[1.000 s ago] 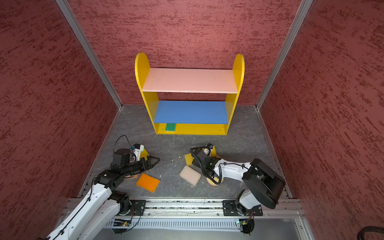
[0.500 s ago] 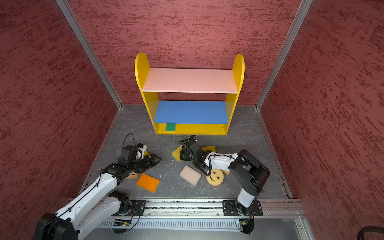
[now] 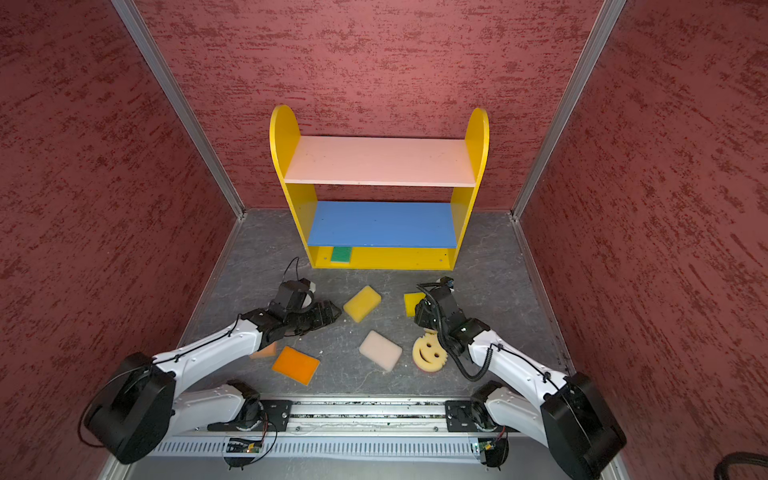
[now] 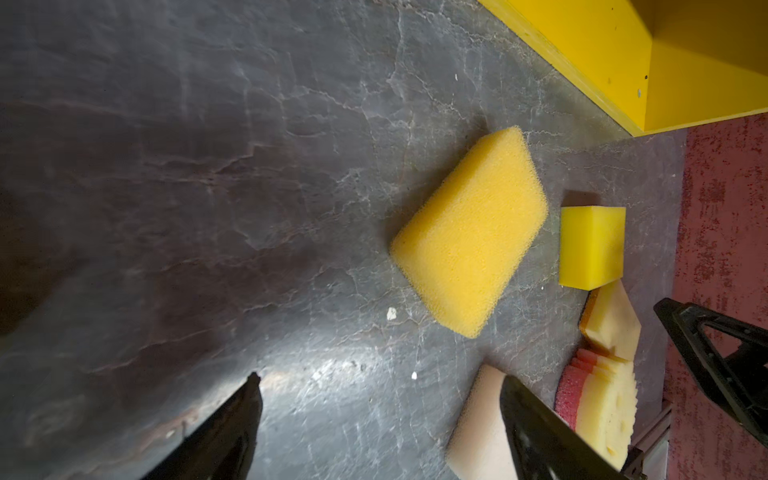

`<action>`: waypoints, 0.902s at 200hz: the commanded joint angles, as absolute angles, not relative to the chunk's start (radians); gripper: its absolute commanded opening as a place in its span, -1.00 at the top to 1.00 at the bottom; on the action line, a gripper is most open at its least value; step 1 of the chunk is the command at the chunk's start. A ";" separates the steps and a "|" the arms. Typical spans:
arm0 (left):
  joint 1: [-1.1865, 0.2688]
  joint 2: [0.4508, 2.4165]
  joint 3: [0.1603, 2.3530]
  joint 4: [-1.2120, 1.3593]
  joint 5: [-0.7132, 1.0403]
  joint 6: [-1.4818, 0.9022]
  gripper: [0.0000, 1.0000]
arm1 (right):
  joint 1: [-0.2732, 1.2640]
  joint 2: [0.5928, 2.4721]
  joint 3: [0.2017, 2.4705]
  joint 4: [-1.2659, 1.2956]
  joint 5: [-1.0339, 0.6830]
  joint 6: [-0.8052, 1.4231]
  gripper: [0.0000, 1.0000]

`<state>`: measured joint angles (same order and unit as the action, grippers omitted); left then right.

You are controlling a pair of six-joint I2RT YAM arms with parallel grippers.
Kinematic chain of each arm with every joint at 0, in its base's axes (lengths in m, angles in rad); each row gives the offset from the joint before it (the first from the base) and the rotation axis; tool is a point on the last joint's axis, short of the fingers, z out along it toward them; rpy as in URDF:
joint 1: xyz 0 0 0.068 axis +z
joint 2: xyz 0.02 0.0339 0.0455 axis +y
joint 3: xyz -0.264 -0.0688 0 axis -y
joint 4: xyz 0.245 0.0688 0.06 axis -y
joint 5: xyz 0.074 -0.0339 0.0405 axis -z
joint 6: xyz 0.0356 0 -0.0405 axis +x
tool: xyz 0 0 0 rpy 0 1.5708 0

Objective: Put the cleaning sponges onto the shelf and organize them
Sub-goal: 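Lower the right gripper onto the flower sponge while the left hovers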

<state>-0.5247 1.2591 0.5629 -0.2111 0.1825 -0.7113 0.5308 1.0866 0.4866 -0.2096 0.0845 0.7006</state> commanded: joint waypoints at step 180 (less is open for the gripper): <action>-0.712 1.648 0.894 -0.182 0.050 -0.754 -0.46 | 0.458 1.304 0.556 -0.037 -0.218 0.584 -0.13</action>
